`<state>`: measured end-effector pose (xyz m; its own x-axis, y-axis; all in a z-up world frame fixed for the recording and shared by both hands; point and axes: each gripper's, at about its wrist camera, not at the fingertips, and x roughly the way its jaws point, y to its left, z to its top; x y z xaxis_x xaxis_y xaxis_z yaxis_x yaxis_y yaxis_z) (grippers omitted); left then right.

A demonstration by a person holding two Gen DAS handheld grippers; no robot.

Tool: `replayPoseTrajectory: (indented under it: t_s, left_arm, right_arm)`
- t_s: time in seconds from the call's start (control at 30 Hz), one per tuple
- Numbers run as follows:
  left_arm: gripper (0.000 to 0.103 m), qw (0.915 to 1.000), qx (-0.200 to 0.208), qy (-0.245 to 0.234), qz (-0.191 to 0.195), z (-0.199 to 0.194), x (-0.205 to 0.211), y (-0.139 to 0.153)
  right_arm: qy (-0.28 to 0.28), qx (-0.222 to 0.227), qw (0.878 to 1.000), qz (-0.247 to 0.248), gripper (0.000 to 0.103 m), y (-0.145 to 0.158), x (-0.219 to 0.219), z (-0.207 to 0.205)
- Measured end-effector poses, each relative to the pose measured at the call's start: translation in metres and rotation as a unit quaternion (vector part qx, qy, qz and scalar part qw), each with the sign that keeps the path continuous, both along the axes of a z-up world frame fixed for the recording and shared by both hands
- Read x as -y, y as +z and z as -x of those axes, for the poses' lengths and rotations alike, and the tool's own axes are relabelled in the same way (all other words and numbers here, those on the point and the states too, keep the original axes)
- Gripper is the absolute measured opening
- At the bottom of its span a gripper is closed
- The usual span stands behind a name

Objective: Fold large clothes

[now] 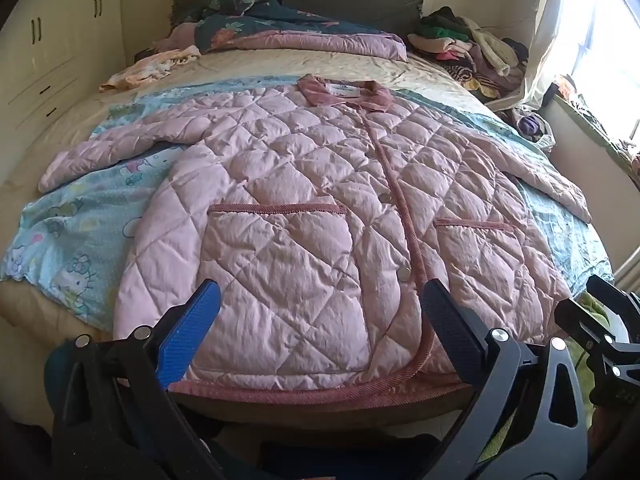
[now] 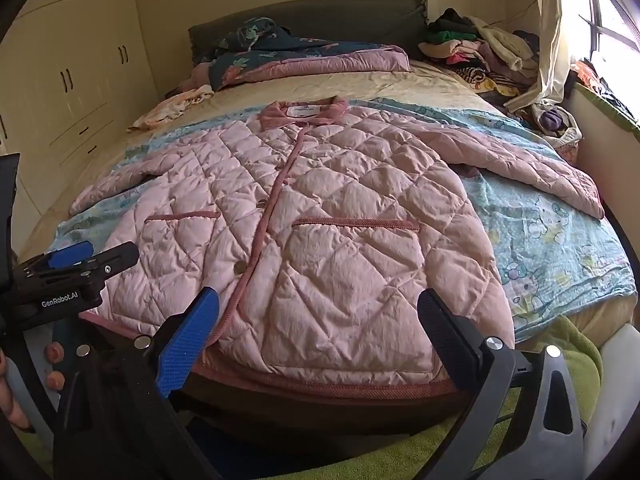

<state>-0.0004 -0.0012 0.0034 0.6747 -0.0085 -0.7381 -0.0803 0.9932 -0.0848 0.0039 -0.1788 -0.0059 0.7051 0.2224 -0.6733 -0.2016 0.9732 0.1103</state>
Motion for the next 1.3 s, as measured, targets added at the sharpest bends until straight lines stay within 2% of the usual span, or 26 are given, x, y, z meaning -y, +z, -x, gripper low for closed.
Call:
replayPoseTrajectory:
  t_s: [1.3]
  left_arm:
    - [0.095,1.0,0.001,-0.001,0.004,-0.0024,0.0001,0.0077]
  right_arm:
    - [0.002,-0.001,1.0,0.007,0.099,-0.0007,0.0009,-0.0004]
